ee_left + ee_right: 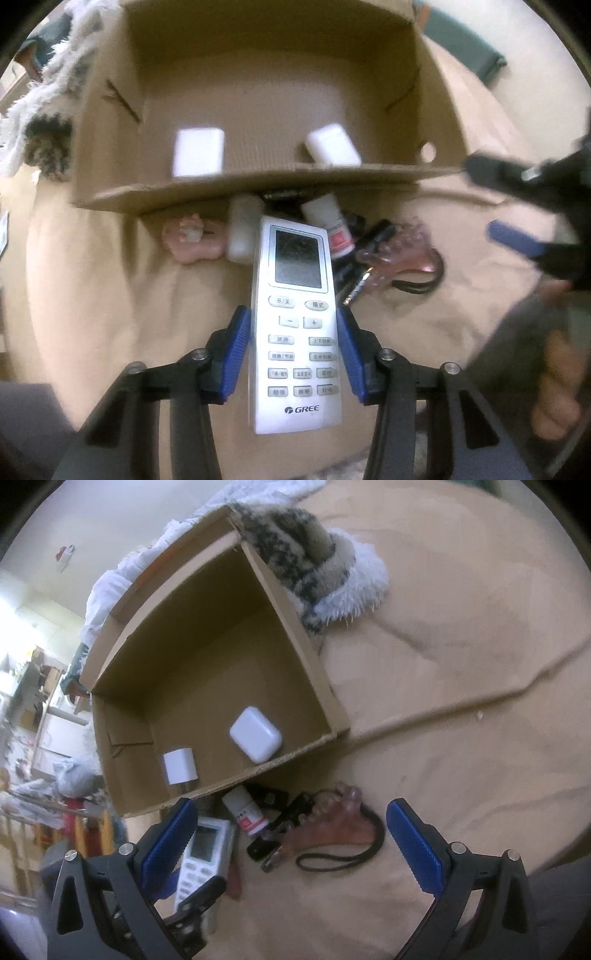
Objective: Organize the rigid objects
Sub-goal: 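Grasp the white GREE remote with the left gripper while the right grasps the pink comb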
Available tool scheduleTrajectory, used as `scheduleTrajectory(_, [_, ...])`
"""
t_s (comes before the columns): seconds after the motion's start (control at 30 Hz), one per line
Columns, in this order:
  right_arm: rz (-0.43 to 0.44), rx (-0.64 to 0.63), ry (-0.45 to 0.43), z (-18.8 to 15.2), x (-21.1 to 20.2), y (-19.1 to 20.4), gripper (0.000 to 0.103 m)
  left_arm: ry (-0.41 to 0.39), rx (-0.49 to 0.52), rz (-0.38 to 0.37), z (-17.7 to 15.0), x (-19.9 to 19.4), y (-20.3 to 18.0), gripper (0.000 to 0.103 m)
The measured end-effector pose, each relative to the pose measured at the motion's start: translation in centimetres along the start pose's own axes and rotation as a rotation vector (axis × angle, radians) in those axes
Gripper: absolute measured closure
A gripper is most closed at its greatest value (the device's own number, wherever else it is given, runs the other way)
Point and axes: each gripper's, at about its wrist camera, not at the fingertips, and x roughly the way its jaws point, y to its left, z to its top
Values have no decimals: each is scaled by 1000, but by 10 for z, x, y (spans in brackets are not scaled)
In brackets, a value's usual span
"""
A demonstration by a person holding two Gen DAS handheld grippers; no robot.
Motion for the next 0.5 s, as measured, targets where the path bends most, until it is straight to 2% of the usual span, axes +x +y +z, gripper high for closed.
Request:
scheduleTrajectory(0.17, [50, 65, 66, -1, 10, -9, 0, -47, -37, -18, 7, -37, 21, 60])
scheduleTrajectory(0.33, [111, 32, 149, -2, 22, -2, 0, -86, -94, -22, -6, -54, 49, 60])
scheduleTrajectory(0.4, [100, -13, 190, -2, 28, 6, 14, -97, -130, -28, -9, -55, 56, 60])
scheduleTrajectory(0.5, [61, -84, 266, 2, 41, 18, 15, -103, -179, -28, -7, -63, 77, 60])
